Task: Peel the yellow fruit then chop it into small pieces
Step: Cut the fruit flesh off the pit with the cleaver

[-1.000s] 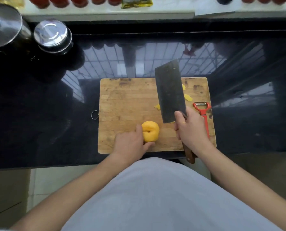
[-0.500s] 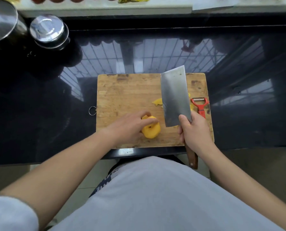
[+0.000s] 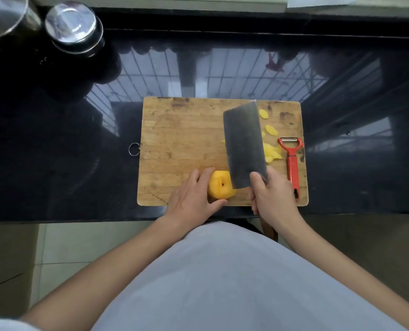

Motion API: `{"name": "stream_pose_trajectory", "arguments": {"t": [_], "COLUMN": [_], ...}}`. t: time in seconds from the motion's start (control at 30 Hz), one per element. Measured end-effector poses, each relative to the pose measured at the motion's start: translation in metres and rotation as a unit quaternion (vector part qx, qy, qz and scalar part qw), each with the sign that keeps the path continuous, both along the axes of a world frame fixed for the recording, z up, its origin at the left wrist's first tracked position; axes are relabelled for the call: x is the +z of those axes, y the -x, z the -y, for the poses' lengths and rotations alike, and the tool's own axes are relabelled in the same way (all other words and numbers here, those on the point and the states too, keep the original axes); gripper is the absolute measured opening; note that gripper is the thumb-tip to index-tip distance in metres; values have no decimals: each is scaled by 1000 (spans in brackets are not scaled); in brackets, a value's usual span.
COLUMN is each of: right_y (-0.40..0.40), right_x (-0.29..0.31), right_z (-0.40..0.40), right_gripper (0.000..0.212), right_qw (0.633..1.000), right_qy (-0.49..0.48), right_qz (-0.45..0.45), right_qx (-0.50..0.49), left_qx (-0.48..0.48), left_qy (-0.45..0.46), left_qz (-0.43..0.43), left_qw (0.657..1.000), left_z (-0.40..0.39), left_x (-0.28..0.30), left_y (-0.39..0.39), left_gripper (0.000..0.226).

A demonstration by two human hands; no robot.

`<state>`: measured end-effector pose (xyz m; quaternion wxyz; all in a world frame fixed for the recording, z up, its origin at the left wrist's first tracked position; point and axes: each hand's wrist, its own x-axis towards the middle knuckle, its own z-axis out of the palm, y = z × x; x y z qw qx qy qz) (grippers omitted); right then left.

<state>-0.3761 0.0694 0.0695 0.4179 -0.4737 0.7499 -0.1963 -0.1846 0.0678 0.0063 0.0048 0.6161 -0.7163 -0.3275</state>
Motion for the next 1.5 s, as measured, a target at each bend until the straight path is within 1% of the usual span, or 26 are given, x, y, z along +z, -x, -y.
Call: {"name": "stream_pose_trajectory", "arguments": {"t": [0.1, 0.27, 0.37, 0.77, 0.9, 1.07, 1.27, 1.5], "right_y": [-2, -6, -8, -11, -13, -19, -20, -9], "right_x": [-6, -16, -18, -20, -19, -19, -24, -31], "right_z": [-7, -15, -14, -9, -9, -6, -2, -9], "right_gripper": [25, 25, 24, 24, 23, 28, 26, 30], "right_qw": [1000, 999, 999, 999, 998, 994, 997, 999], "right_qy": [1, 14, 12, 6, 10, 18, 5, -27], "right_qz": [-18, -33, -48, -49, -56, -109, -80, -38], "right_qx": [23, 13, 9, -18, -17, 5, 7, -2], "left_qx": [-14, -2, 1, 9, 9, 4, 7, 5], "left_qy": [-4, 4, 13, 20, 23, 36, 40, 37], "left_qz": [-8, -17, -8, -4, -24, -25, -23, -18], "left_qw": [1000, 1000, 1000, 1000, 999, 999, 999, 999], "left_z": [0, 0, -1, 0, 1, 2, 0, -1], "left_x": [0, -1, 0, -1, 0, -2, -2, -3], "left_y": [-4, -3, 0, 1, 2, 5, 5, 5], "left_gripper": [90, 84, 82, 83, 83, 86, 86, 86]}}
